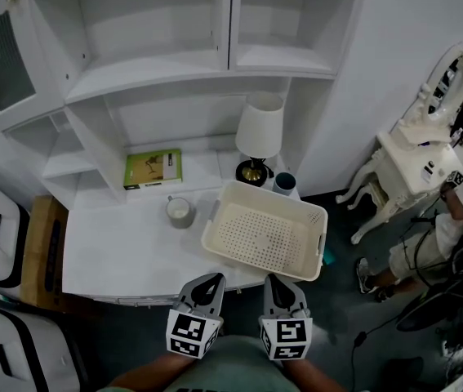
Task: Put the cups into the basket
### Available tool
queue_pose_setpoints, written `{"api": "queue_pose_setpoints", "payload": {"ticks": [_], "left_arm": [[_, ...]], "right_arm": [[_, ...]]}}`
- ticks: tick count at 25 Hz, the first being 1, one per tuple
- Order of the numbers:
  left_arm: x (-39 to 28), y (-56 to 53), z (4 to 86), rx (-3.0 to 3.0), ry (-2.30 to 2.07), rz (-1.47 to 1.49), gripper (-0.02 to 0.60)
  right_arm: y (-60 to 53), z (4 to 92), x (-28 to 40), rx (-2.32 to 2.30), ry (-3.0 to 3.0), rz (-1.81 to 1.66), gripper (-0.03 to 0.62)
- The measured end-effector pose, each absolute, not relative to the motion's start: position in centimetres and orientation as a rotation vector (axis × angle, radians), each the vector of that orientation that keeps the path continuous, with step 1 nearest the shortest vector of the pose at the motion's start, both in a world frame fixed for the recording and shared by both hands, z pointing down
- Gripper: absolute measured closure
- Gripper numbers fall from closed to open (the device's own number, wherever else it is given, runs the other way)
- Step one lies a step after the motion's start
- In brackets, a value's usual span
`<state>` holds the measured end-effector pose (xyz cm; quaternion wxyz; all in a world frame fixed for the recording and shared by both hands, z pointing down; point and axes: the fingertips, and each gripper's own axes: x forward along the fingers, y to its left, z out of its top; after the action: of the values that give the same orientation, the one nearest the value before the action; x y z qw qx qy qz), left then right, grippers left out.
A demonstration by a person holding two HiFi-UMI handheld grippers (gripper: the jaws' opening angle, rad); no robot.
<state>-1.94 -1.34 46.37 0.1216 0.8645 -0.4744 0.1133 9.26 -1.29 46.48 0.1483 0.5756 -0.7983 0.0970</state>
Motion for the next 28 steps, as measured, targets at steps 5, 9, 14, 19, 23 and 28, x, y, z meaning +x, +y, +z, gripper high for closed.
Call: {"api": "queue_pose_setpoints", "payload": {"ticks": [5,9,14,19,23,28], "left_arm": [[-3.7,-2.4,46.2,2.531,-1.374,0.312,0.574],[-4.6,-3.0,46.3,2.533,-1.359,0.292,0.574],[-5.2,-3.7,46.4,2.527,-1.361,0.267,0.574],[-4.7,-5.2,46.6,2.519,-1.368,0.269,0.574],[-4.0,-7.2,46.5,2.509,-1.387,0.272,0.574],[-2.3,-10.1,45.7,2.508,-1.411,0.263,0.574]], "right_arm": [[-2.4,46.0,7.8,1.682,-2.282,0.285,0.58],[-3.0,45.8,6.9,1.691,-2.265,0.267,0.58],[-3.6,46.2,7.0,1.694,-2.24,0.263,0.58],[-5.2,46.4,7.6,1.681,-2.241,0.256,0.58],[-7.1,46.7,8.3,1.657,-2.254,0.265,0.58],[-10.2,46.0,9.7,1.63,-2.274,0.248,0.58]]}}
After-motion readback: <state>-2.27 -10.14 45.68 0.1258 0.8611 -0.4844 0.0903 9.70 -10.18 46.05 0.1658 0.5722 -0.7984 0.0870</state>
